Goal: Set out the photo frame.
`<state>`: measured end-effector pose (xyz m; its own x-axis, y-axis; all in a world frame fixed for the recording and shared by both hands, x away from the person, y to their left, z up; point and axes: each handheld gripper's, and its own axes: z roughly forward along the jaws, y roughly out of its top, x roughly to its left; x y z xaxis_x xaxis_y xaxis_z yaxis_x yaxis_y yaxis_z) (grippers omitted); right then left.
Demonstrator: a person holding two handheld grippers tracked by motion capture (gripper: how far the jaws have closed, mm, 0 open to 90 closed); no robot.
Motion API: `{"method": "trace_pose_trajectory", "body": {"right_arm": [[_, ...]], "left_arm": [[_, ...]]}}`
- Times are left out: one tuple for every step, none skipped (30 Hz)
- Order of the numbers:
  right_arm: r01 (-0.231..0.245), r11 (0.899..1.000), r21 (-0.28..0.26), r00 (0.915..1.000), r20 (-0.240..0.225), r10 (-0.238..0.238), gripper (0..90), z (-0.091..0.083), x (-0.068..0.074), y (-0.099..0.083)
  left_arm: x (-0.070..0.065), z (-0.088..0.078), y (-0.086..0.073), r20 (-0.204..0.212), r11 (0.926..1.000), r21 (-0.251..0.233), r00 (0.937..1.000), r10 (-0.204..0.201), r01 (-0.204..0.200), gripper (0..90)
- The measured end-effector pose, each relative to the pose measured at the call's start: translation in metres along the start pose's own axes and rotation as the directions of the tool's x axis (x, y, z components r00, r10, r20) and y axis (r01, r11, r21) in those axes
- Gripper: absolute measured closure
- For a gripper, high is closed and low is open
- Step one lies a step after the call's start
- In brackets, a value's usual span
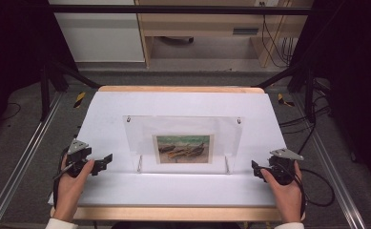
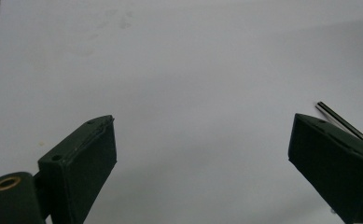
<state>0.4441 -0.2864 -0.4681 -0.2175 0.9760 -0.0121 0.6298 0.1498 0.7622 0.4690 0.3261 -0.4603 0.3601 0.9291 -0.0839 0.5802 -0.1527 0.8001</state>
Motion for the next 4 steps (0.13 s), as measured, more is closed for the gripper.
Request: {"method": "trace_pose_trajectory", "body": {"right_arm": [[-0.001, 1.0, 0.011, 1.0, -0.004, 0.001, 13.4, 0.0004, 0.0001, -0.0004], [-0.002, 1.0, 0.026, 1.0, -0.001, 0.002, 13.4, 0.001, 0.0007, -0.0009], [-0.003, 0.999, 0.036, 1.0, -0.002, 0.003, 13.4, 0.0013, 0.0008, -0.0013], [0.001, 0.999, 0.038, 1.0, -0.006, -0.001, 13.4, 0.0014, 0.0003, -0.0015]], "left_arm": [[-0.0001, -0.0003, 0.0001, 0.001, 1.0, 0.002, 1.0, -0.001, 0.001, 7.5], [-0.0001, -0.0004, 0.0001, 0.004, 1.0, 0.006, 1.0, -0.005, 0.005, 7.7], [-0.0006, 0.0001, -0.0001, 0.007, 0.9999, 0.007, 0.9999, -0.013, 0.013, 7.8], [-0.0007, -0.0002, -0.0001, 0.008, 0.9999, 0.011, 0.9999, -0.007, 0.007, 7.8]]}}
